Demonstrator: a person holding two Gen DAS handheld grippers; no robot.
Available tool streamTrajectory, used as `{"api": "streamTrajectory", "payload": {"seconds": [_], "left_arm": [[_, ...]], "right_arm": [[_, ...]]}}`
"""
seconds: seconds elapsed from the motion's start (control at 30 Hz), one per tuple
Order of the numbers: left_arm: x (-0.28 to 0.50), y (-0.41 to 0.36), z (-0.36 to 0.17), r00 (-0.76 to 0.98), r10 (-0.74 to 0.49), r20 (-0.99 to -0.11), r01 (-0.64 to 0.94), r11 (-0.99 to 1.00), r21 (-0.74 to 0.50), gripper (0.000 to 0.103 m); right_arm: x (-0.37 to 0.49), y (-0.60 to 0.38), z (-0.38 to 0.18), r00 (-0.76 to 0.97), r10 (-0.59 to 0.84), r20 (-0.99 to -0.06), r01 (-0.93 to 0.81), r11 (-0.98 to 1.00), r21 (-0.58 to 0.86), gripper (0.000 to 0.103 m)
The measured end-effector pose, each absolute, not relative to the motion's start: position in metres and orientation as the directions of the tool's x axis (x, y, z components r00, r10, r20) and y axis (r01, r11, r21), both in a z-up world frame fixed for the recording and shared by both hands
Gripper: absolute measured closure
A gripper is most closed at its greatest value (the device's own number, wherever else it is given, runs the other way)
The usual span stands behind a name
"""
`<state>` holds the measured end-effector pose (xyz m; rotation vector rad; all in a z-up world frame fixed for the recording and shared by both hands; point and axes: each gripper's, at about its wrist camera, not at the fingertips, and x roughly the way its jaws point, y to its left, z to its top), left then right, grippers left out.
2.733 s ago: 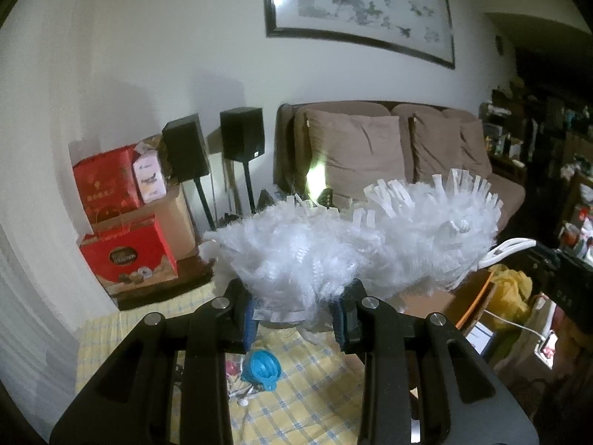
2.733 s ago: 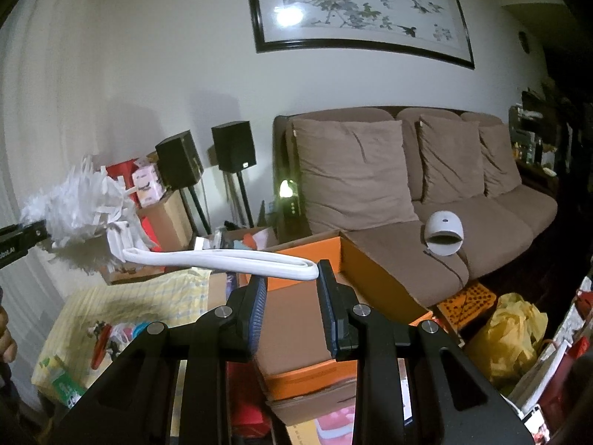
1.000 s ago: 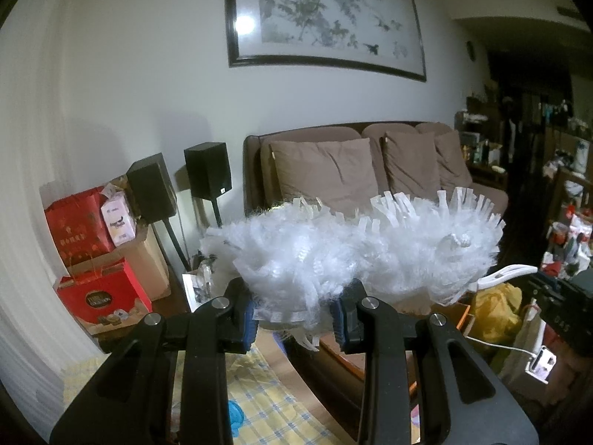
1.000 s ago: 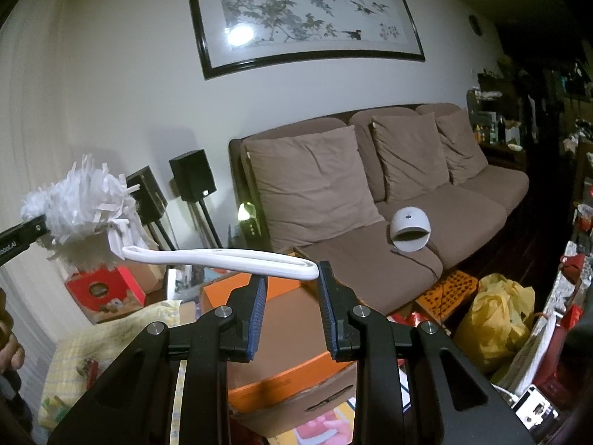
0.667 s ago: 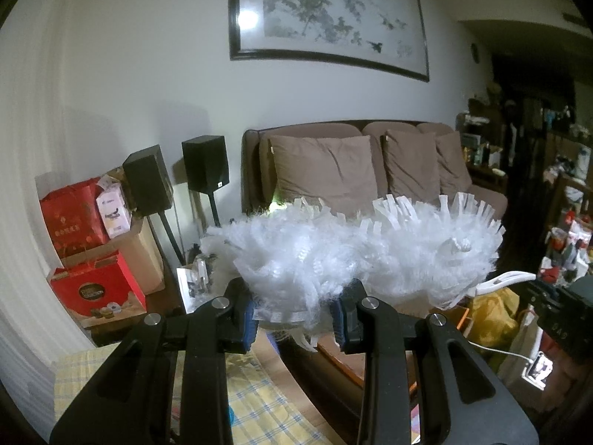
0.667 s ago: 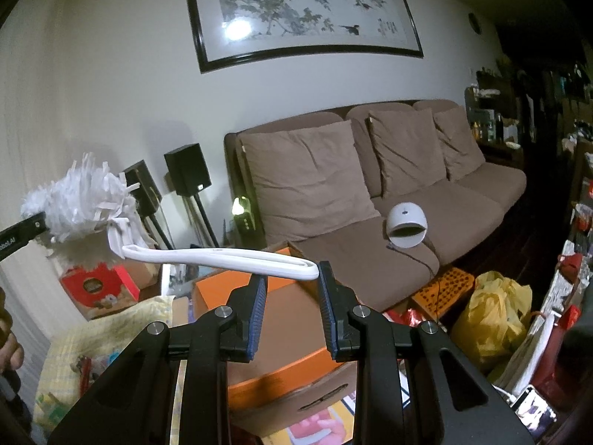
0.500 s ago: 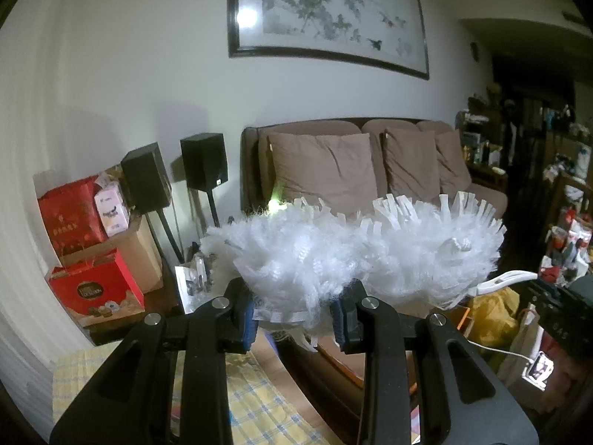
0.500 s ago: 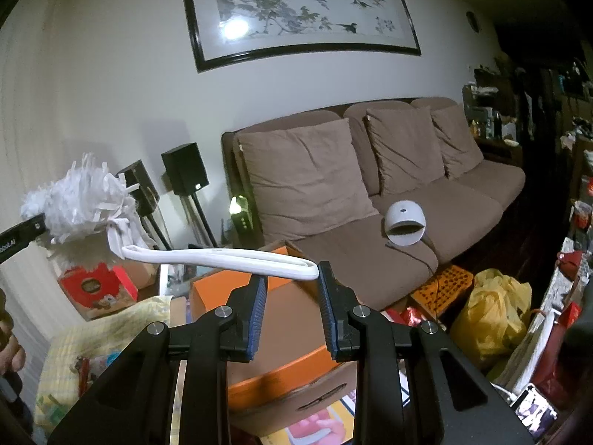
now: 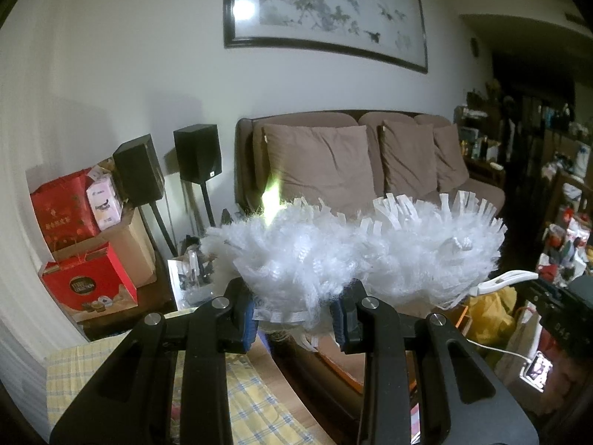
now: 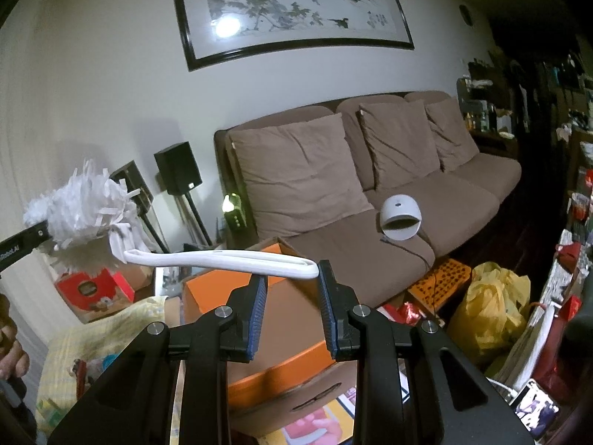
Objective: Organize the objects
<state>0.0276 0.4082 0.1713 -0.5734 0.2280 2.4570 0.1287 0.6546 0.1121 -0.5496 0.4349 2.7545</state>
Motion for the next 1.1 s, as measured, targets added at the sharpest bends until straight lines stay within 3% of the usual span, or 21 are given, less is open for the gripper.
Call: {"api": "streamTrajectory", "payload": {"seconds": [1.1], "left_arm": [[0.008,0.430,0.145,-0.704,0.508,-0.497,-0.591,-0.806,0.013,0.074]], "right_arm": [[0.111,0.671,0.087,-0.862,0.215,-0.459,-0.362,-0.895,0.260,0.077]]}}
